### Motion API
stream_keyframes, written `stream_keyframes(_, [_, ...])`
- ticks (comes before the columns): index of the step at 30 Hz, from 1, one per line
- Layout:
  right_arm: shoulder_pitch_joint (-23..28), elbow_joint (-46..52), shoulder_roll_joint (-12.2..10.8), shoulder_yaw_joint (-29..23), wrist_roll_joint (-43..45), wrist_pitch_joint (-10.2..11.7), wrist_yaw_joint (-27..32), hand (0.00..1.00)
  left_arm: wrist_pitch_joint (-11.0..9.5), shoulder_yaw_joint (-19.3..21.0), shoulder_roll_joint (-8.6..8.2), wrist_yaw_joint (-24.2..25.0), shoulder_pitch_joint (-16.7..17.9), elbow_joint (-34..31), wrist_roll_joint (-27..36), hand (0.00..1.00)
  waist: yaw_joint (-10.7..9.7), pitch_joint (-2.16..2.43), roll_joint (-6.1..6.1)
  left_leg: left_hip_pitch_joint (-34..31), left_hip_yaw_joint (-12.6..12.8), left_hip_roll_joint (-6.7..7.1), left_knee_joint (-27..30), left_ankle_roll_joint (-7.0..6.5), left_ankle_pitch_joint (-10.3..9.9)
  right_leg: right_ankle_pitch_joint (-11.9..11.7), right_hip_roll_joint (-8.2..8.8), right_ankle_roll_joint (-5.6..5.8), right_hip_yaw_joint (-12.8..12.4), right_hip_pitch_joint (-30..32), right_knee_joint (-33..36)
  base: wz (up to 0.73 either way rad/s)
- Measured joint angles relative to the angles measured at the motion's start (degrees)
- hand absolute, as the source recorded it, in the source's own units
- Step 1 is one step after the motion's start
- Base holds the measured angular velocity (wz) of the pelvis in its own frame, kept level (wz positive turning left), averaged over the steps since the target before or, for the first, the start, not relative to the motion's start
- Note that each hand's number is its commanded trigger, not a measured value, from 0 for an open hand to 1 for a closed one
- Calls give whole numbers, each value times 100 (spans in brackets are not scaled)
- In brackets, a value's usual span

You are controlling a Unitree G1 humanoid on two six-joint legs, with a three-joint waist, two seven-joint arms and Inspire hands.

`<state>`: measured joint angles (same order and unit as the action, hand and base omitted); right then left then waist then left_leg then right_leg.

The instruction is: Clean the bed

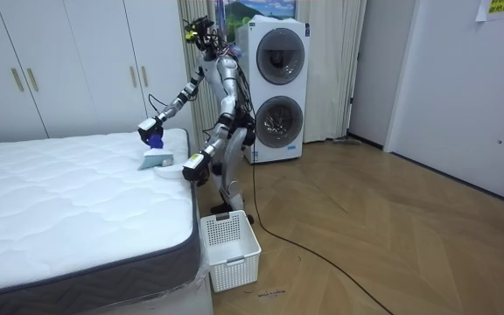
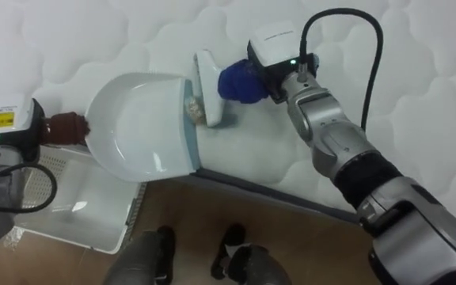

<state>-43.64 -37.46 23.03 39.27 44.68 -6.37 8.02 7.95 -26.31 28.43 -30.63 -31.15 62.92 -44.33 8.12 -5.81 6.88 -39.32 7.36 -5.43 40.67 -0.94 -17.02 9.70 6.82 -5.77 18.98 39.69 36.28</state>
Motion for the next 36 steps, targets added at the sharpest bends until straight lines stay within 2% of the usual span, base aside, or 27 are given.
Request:
stream_keyframes(4, [8, -2, 17, -3, -551, 6, -131, 100, -4, 0, -3, 1, 0, 1, -18, 100, -13, -4, -14, 0, -3, 51, 22, -7, 3, 51, 90, -1, 14, 40, 129, 2])
stream_keyframes(7, [7, -6, 15, -36, -1043, 8, -320, 100, 11, -4, -78, 0, 1, 39, -29, 100, -47, 1, -92, -1, -21, 100, 83, -15, -5, 133, 116, 1, 12, 46, 255, 9])
stream_keyframes(10, [9, -6, -113, -64, -1555, 37, -460, 100, 28, -5, -94, 0, 2, 64, -37, 100, -60, 4, -123, 0, -22, 101, 93, -11, -2, 154, 119, -17, -3, 56, 286, 0])
stream_keyframes(14, [39, 0, -262, -69, -2448, 478, -579, 100, -12, -2, -154, -7, 2, 126, -38, 100, -55, 7, -129, 15, -24, 111, 107, -8, -2, 205, 197, -27, 13, 56, 343, 6])
stream_keyframes(17, [79, 0, -305, -68, -2685, 697, -649, 100, -68, -2, -193, -8, 2, 140, -38, 100, -32, 7, -132, 15, -28, 120, 110, -9, -1, 205, 211, -25, 19, 53, 348, 0])
stream_keyframes(19, [92, -4, -307, -68, -2690, 759, -693, 100, -76, -2, -217, -8, 2, 153, -39, 100, -31, 7, -132, 16, -43, 122, 117, -10, -1, 204, 219, -22, 18, 47, 356, 0])
stream_keyframes(30, [312, -205, -295, -212, -2695, 841, -755, 100, -77, 19, -303, -7, 2, 164, -258, 100, -31, 14, -166, 25, -47, 139, 155, -12, -1, 206, 225, -19, 0, 45, 393, 0])
stream_keyframes(34, [312, -263, -153, -309, -3011, 850, -748, 100, -75, 49, -301, -7, 1, 173, -308, 100, -63, 15, -166, 41, -52, 138, 162, -13, -1, 215, 256, -25, 8, 41, 444, 2])
stream_keyframes(36, [320, -293, -84, -322, -3321, 879, -739, 100, -61, 46, -298, -7, 1, 182, -302, 100, -137, 15, -166, 58, -59, 186, 166, -21, 4, 241, 292, -13, 15, 26, 466, 8])
